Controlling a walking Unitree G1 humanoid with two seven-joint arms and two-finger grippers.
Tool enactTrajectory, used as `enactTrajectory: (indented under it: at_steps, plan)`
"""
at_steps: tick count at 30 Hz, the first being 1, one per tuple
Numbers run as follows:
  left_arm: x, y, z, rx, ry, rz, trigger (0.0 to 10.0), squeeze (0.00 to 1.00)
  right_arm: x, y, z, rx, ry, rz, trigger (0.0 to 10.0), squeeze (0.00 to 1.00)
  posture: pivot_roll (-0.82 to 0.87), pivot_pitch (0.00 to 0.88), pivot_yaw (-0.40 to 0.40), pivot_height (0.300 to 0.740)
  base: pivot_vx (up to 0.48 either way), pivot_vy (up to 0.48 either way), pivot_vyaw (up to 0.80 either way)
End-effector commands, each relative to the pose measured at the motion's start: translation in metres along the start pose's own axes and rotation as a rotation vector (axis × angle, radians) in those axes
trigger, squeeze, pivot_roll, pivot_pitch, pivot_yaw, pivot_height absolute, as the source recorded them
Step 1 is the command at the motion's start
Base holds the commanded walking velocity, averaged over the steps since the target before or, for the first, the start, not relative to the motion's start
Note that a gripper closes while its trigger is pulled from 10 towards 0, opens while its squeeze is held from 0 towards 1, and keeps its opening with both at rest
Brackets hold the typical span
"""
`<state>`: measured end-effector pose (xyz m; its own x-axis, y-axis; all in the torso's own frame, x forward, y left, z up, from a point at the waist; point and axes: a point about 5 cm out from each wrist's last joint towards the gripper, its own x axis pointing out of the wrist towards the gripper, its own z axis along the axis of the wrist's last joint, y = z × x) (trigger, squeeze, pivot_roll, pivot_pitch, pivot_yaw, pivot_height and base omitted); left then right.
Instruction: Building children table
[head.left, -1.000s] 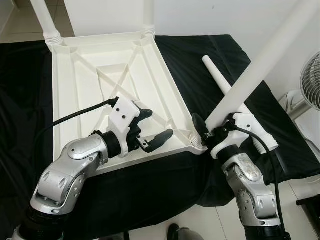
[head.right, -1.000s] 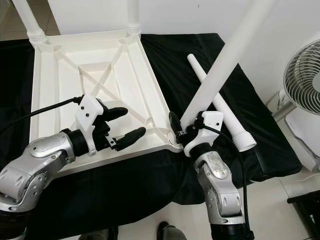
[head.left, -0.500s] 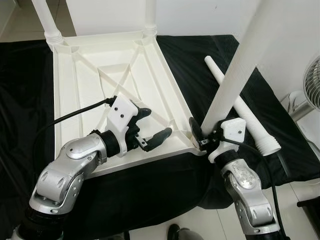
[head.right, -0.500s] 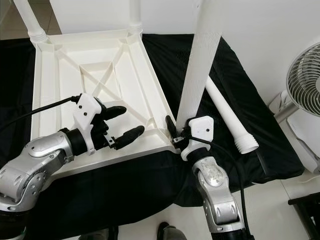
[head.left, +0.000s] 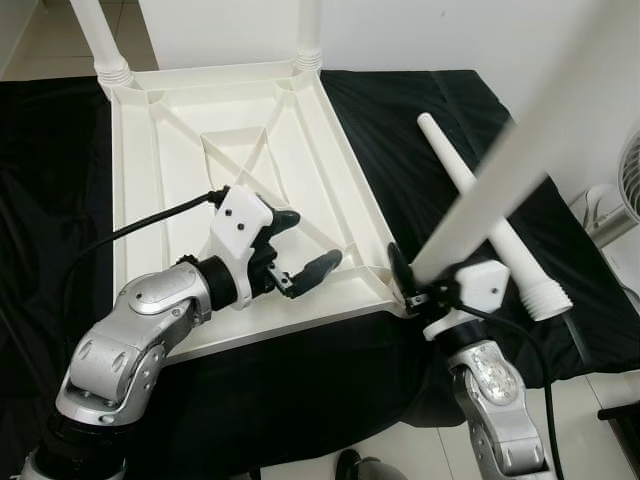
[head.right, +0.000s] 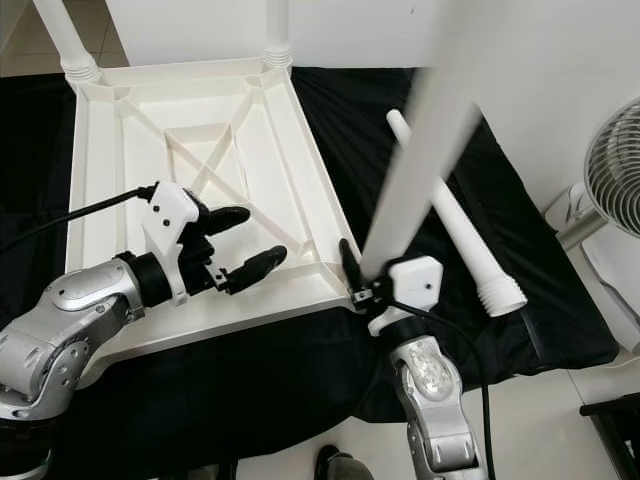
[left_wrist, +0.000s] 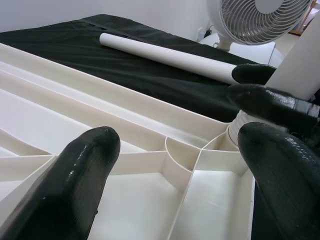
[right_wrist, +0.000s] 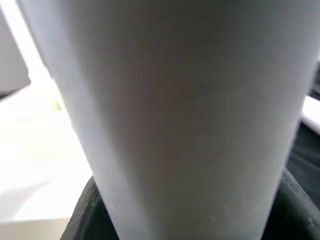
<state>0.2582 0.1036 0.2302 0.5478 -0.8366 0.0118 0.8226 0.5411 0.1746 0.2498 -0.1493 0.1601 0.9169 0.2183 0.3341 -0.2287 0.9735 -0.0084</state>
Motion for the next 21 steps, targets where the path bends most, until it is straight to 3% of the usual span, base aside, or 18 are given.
enactTrajectory:
  at_steps: [1, 9, 17, 21]
  plan:
    - [-0.001, -0.001, 0.002, 0.004, -0.002, 0.028, 10.0, 0.00, -0.028, -0.021, -0.042, 0.039, 0.235, -0.116, 10.0, 0.00, 0.08, 0.254, -0.012, 0.740, 0.000, 0.000, 0.00]
    - [-0.001, 0.000, 0.003, 0.005, -0.001, 0.030, 10.0, 0.00, -0.036, -0.021, -0.053, 0.020, 0.255, -0.129, 10.0, 0.00, 0.08, 0.255, -0.010, 0.740, 0.000, 0.000, 0.00]
    - [-0.002, 0.001, 0.004, 0.009, 0.002, 0.030, 10.0, 0.00, -0.020, -0.020, -0.058, -0.042, 0.414, -0.062, 10.0, 0.00, 0.08, 0.258, -0.008, 0.740, 0.000, 0.000, 0.00]
    - [-0.002, 0.001, 0.004, 0.010, 0.001, 0.033, 10.0, 0.00, -0.014, -0.019, -0.054, -0.052, 0.419, -0.021, 10.0, 0.00, 0.08, 0.258, -0.008, 0.740, 0.000, 0.000, 0.00]
